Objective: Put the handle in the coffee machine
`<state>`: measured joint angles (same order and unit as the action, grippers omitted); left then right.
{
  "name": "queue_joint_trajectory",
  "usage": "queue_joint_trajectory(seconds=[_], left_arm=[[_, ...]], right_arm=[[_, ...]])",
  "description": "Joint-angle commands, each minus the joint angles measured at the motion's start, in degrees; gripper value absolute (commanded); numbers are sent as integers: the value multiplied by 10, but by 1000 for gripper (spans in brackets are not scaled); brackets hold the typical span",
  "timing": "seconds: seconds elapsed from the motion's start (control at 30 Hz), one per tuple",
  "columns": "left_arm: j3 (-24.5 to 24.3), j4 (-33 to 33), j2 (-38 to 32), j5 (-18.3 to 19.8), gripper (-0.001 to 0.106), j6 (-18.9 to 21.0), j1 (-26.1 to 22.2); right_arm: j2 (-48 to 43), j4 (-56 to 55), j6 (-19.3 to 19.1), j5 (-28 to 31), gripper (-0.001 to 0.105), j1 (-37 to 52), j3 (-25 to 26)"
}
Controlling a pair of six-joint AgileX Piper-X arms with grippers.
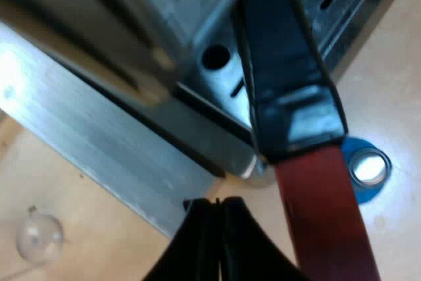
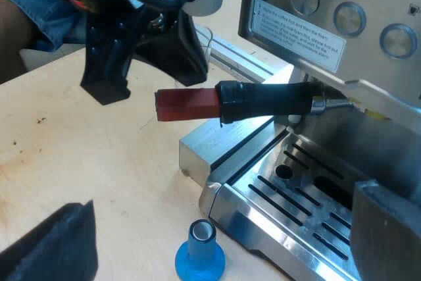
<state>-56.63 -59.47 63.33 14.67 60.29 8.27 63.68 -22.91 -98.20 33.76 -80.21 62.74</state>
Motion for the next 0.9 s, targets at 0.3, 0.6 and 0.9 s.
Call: queue_joint_trajectory(seconds=[0.3, 0.6, 0.9], left_arm=[[-3, -37, -2, 10, 1, 14, 2], [-3, -68, -2, 45, 1, 22, 30], [-3, -59, -2, 39, 1, 53, 133]], right_arm=[[-7, 0, -5, -4, 79, -1, 6], [-36, -25, -5, -2, 79, -1, 6], [-60, -107, 31, 28, 79, -1, 6]])
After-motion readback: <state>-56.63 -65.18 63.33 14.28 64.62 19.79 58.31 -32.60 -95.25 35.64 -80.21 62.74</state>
